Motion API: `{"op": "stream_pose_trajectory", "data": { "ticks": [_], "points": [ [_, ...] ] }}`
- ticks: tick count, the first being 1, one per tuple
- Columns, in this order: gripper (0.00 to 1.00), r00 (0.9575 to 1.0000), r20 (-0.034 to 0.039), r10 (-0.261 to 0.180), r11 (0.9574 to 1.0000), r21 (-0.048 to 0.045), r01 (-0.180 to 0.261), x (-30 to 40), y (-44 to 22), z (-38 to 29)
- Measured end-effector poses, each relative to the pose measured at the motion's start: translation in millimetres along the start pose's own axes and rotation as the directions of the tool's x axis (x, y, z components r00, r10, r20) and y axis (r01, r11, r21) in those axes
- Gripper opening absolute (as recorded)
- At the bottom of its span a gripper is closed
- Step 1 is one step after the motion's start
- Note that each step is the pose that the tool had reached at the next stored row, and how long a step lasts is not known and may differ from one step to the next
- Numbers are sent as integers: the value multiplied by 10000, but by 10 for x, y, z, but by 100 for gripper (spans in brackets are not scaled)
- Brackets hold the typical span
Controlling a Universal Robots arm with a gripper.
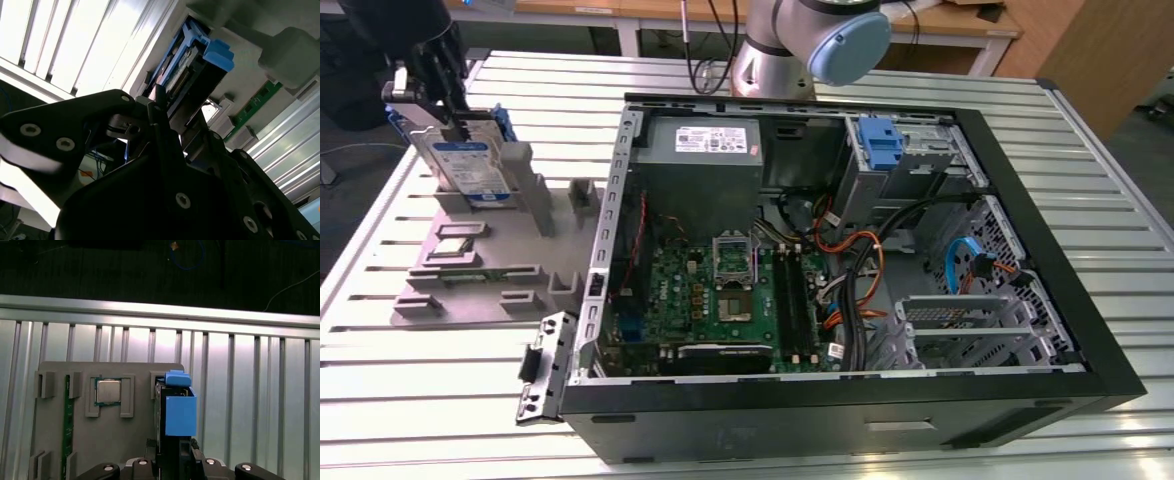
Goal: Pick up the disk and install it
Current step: 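Pick up the disk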
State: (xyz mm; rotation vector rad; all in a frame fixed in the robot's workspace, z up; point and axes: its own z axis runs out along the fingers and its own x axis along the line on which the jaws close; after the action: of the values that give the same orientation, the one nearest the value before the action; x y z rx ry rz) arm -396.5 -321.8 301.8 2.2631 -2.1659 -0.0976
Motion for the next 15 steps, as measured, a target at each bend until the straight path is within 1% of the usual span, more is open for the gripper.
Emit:
{"op": "stream_pose_trajectory", "data": {
  "ticks": [6,8,11,14,15],
  "points": [
    [35,10000,2,31,10000,1,-31,0,0,0],
    [35,9994,18,357,9994,13,-358,0,0,5],
    [35,9964,41,843,9964,30,-843,0,-1,9],
    [35,9964,43,852,9964,32,-852,0,-1,10],
    [35,9955,49,951,9955,36,-951,0,-1,11]
  ]
}}
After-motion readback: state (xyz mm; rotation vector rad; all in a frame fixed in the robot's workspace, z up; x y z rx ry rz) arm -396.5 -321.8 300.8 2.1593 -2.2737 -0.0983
